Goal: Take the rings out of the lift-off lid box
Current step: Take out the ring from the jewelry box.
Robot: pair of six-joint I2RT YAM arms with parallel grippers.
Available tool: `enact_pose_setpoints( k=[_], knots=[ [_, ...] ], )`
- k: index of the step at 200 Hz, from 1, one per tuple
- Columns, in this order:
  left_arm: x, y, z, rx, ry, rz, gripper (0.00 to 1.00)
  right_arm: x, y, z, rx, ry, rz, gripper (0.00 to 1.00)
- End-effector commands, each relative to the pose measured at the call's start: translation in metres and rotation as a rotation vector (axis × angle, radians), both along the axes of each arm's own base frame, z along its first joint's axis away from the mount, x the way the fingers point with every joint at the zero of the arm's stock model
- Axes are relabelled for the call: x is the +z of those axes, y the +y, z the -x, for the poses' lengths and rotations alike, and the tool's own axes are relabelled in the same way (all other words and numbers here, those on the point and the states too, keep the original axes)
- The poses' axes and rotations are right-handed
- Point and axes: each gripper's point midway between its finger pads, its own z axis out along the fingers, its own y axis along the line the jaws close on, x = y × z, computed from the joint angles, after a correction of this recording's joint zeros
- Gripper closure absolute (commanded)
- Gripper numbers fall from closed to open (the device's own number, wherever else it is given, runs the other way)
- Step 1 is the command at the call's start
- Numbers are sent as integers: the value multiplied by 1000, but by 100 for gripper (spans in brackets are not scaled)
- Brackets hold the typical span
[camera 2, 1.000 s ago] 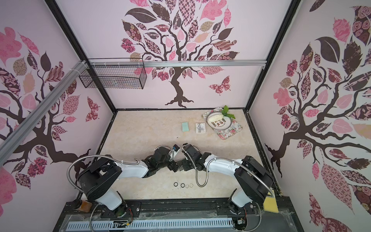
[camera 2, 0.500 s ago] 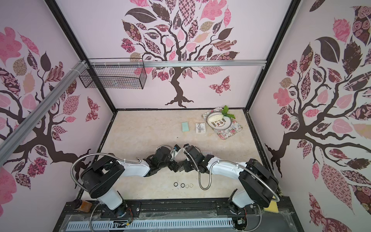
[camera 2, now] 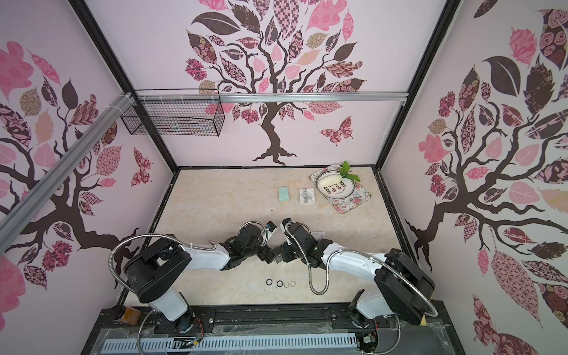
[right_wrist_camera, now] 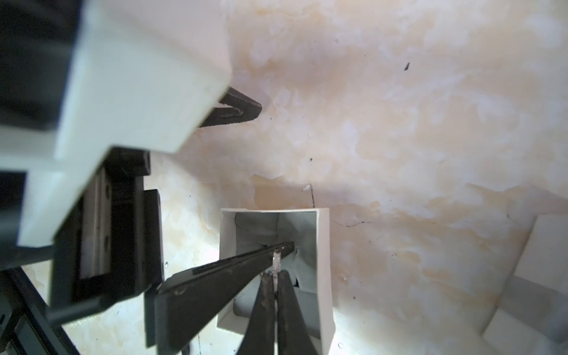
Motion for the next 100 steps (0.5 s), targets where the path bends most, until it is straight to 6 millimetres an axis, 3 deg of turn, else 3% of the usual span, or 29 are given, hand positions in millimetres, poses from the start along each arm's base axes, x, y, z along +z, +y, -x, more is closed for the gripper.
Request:
enact_pose_setpoints(
  k=[1, 38, 72, 100],
  knots=[
    [9, -8, -7, -8, -17, 11, 2, 21, -2, 4, -8, -21, -50, 100],
    [25, -10, -10, -9, -47, 26, 2, 33, -20, 37, 10, 24, -119, 100],
    [45, -10, -13, -11, -93, 37, 2, 22, -24, 77, 61, 168, -217, 100],
    [65, -5, -15, 3, -138, 45, 2, 9, -21, 93, 70, 247, -306, 100]
  ],
)
